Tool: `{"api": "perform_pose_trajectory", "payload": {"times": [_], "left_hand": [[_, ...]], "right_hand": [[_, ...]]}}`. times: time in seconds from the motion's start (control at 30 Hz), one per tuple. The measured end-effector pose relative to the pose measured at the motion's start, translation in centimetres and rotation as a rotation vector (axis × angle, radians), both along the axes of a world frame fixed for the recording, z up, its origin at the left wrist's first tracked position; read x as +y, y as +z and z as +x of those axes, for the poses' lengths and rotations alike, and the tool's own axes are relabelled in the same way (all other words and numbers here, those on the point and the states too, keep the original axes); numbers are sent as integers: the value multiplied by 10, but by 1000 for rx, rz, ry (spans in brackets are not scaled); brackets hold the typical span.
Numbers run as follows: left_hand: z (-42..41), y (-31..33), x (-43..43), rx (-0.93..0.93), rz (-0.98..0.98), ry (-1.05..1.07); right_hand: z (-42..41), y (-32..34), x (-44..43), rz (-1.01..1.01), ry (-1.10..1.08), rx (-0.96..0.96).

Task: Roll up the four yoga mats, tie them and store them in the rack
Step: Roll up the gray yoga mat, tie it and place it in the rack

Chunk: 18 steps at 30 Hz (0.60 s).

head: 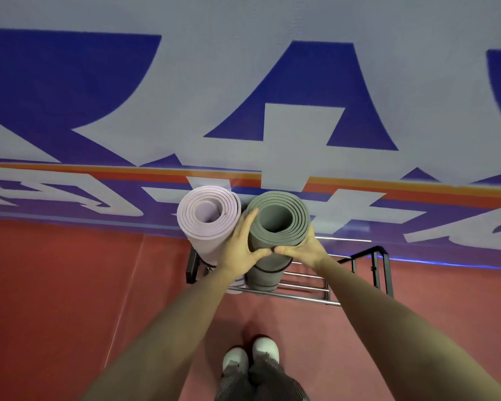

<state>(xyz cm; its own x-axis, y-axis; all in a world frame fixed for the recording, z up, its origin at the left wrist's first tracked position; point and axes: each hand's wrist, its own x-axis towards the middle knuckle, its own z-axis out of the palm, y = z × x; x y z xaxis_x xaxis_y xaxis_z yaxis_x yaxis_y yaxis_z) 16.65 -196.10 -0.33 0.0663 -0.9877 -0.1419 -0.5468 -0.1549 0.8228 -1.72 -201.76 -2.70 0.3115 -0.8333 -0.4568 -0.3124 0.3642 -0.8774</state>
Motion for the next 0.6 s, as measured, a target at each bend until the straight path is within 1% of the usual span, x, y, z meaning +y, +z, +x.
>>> {"api": "perform_pose_trajectory", "payload": {"times": [0.1, 0.13, 0.2, 0.33, 0.4, 0.43, 0.47, 0.6], "left_hand": [[-3, 6, 10, -364, 12, -43], [-1, 7, 13, -462, 18, -64], [5, 10, 18, -590, 8, -87], [11, 13, 17, -718, -132, -29], [11, 21, 6, -803, -270, -65], [12, 25, 1, -821, -306, -108], [14, 29, -4, -825, -295, -143], [20, 33, -3, -779, -144, -164]], "right_hand": [[8, 2, 7, 30, -29, 0], [11, 0, 9, 27, -30, -3], [16, 0, 15, 26, -27, -12], [24, 9, 11, 11, 24, -7], [28, 13, 5, 5, 17, -2], [29, 12, 5, 1, 17, 8], [29, 10, 5, 1, 20, 9], [35, 16, 15, -21, -2, 32]]}}
